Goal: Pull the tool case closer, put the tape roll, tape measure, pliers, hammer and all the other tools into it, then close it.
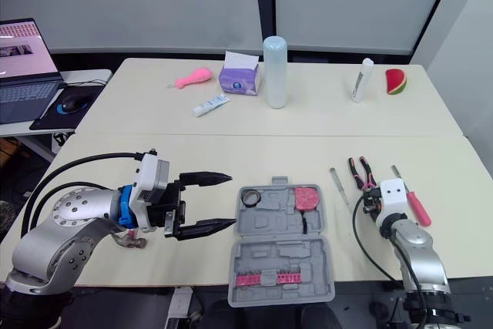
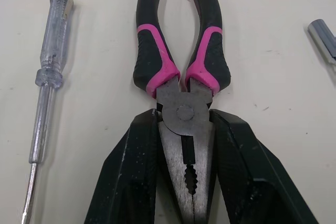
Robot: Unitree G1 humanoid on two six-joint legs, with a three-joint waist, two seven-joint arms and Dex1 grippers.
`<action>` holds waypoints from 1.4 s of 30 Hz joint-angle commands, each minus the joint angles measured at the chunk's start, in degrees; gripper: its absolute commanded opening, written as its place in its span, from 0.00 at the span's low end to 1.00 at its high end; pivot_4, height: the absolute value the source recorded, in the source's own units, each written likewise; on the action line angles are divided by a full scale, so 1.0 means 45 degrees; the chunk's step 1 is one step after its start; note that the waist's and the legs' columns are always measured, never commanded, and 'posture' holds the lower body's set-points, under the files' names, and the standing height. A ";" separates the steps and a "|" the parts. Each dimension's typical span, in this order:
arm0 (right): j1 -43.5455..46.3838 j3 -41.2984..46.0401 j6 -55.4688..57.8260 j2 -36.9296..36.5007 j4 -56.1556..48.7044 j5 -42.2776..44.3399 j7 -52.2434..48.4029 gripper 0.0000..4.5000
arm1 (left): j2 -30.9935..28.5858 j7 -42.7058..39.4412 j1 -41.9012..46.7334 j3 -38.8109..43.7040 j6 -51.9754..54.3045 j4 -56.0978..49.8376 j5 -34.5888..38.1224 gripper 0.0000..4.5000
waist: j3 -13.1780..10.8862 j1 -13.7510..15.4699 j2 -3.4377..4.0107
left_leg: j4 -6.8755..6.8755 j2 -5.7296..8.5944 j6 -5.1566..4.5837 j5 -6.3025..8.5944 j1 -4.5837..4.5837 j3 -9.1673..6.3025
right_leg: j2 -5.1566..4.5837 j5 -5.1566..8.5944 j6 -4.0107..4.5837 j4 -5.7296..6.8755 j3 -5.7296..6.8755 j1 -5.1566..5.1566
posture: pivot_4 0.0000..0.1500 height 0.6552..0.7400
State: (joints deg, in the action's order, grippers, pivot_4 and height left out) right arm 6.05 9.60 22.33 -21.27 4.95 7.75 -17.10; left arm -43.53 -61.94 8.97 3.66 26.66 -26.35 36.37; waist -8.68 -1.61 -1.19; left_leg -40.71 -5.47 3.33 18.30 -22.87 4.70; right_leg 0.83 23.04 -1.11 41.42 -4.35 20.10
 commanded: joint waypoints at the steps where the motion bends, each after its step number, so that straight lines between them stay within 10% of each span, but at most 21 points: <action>1: -0.0172 0.0327 -0.0506 -0.0187 -0.1187 0.0067 0.0012 0.28 | -0.0003 -0.0131 -0.0068 0.0089 -0.0515 0.0107 -0.0188 1.00 | -0.0005 0.0000 0.0007 | 0.0000 0.0000 0.0000 0.0000 -0.0001 0.0000 | 0.0000 0.0000 0.0000 0.0001 -0.0001 0.0000 | 1.00 0.62; 20: 0.1499 -0.3112 0.1771 -0.8450 -0.7783 0.1134 -0.9025 0.28 | -0.2257 -0.3592 -0.1069 0.0431 -0.4729 0.3337 -0.2506 1.00 | -0.0095 -0.0018 0.0090 | -0.0002 -0.0002 -0.0005 0.0003 -0.0006 0.0005 | -0.0005 0.0000 0.0001 -0.0001 0.0014 0.0023 | 1.00 0.62; 29: 0.5606 -0.7772 0.2572 -0.6461 -0.6223 -0.0788 -1.0307 0.28 | -0.2248 -0.3902 -0.1336 0.0357 -0.5102 0.3601 -0.2681 1.00 | -0.0101 -0.0064 0.0082 | -0.0011 -0.0031 -0.0007 0.0003 -0.0009 -0.0001 | -0.0044 -0.0002 0.0005 0.0011 0.0013 0.0049 | 1.00 0.62; 42: 0.7020 -0.9598 0.1561 -0.4051 -0.3336 -0.2444 -1.0573 0.28 | -0.2195 -0.3584 -0.1664 0.0430 -0.4848 0.3180 -0.2605 1.00 | -0.0105 -0.0066 0.0075 | -0.0025 -0.0019 -0.0007 0.0002 -0.0013 0.0008 | -0.0088 -0.0002 0.0005 0.0088 0.0042 0.0092 | 1.00 0.62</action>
State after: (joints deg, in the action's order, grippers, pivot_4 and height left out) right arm 36.09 -34.12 31.08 -40.08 -9.67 -2.60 -64.38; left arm -53.15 -78.22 1.70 4.65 4.78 -10.60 24.15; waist -9.15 -1.90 -0.85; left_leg -40.83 -5.56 3.30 18.30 -22.92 4.73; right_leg 0.44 23.03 -1.08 41.85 -4.16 20.52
